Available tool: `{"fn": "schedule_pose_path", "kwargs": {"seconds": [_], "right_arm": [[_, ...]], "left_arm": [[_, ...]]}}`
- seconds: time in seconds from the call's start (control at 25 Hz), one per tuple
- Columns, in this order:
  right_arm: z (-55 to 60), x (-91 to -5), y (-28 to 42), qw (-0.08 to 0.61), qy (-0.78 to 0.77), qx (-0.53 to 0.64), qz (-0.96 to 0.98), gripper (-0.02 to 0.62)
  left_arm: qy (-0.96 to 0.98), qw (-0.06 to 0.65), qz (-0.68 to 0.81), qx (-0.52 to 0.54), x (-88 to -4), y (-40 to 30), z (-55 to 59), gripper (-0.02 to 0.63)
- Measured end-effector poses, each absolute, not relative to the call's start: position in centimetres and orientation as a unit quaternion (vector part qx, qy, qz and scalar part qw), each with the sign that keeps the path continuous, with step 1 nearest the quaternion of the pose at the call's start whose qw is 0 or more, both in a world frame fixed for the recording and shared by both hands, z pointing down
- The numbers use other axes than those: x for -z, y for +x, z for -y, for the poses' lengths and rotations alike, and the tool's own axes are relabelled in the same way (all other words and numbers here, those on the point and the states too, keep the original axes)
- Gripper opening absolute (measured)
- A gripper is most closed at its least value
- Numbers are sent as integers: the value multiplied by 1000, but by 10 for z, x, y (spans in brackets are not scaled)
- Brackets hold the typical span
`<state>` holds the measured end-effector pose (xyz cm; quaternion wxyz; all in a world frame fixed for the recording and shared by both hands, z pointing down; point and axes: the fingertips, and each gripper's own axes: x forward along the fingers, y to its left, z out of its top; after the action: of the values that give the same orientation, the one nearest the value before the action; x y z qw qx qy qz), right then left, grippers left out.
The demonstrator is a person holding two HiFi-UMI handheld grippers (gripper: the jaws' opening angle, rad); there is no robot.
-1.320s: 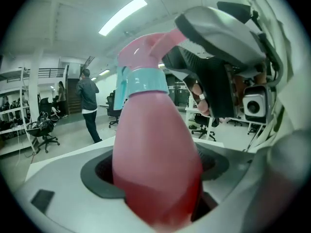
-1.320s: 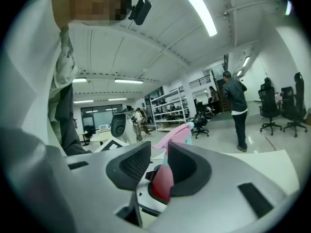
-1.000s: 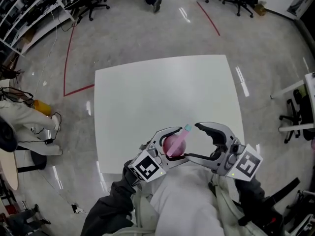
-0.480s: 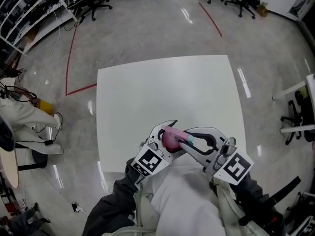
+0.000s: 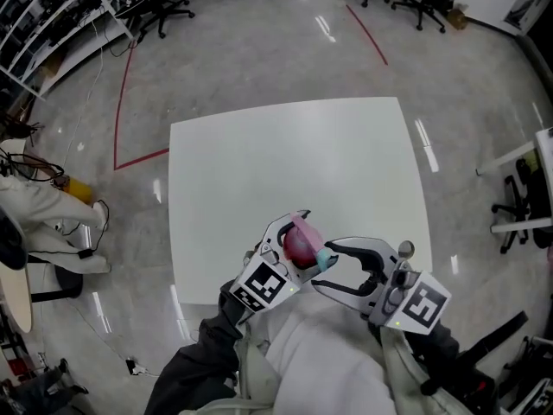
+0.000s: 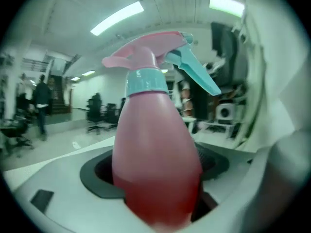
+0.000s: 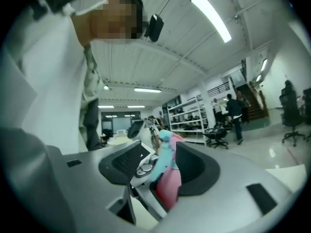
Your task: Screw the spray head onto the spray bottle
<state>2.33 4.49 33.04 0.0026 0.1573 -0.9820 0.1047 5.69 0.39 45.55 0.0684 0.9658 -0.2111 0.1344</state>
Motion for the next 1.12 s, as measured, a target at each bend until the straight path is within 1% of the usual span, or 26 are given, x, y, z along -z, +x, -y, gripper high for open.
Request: {"fn": "schedule_pose_path", "kwargs": {"seconds": [0.08, 0.12, 0.2, 0.28, 0.32, 0.36, 0.48, 0.56, 0.6, 0.72, 0.8, 0.84, 0.92, 0.96, 1.0, 1.12], "right_arm": [[-45, -318, 40, -36, 109, -137, 984, 213], [-44, -314, 45, -48, 86, -152, 983, 213], [-46, -312, 39, -42, 30, -164, 985, 215], [-54, -316, 19, -12, -22, -148, 989, 289], [-57, -318, 10, -2, -40, -138, 990, 309], [-58, -317, 4, -2, -48, -133, 990, 311], [-53, -311, 1, -22, -41, -128, 991, 307], [-52, -312, 2, -26, -39, -135, 990, 281], [-52, -312, 2, -32, -45, -148, 987, 281], [-57, -306, 3, -71, -86, -194, 975, 281], [-56, -300, 2, -89, -83, -187, 975, 275], [-52, -300, 2, -89, -62, -174, 979, 232], [-39, -305, 3, -76, 0, -153, 985, 191], [-32, -310, 4, -66, 33, -147, 986, 116], [-27, -315, 5, -55, 61, -143, 986, 100], [-13, -327, 6, -27, 123, -143, 982, 100]], "left_arm": [[989, 90, 99, -57, -430, 62, -32, 426], [993, 101, 43, -35, -420, 63, -47, 428], [991, 102, -67, -53, -414, 63, -77, 428], [979, 91, -157, -94, -417, 67, -103, 428], [972, 89, -188, -105, -417, 68, -112, 428], [969, 91, -208, -103, -416, 69, -118, 428], [969, 108, -211, -73, -405, 67, -119, 428], [966, 119, -219, -69, -402, 68, -124, 428], [963, 124, -231, -65, -399, 70, -128, 428], [952, 128, -275, -48, -385, 76, -142, 428], [953, 127, -273, -34, -381, 79, -139, 428], [957, 131, -256, -27, -382, 79, -132, 428], [971, 142, -192, -22, -392, 73, -109, 428], [977, 145, -152, -26, -401, 69, -96, 428], [982, 146, -114, -34, -410, 66, -84, 428], [990, 122, -18, -61, -427, 63, -54, 428]]}}
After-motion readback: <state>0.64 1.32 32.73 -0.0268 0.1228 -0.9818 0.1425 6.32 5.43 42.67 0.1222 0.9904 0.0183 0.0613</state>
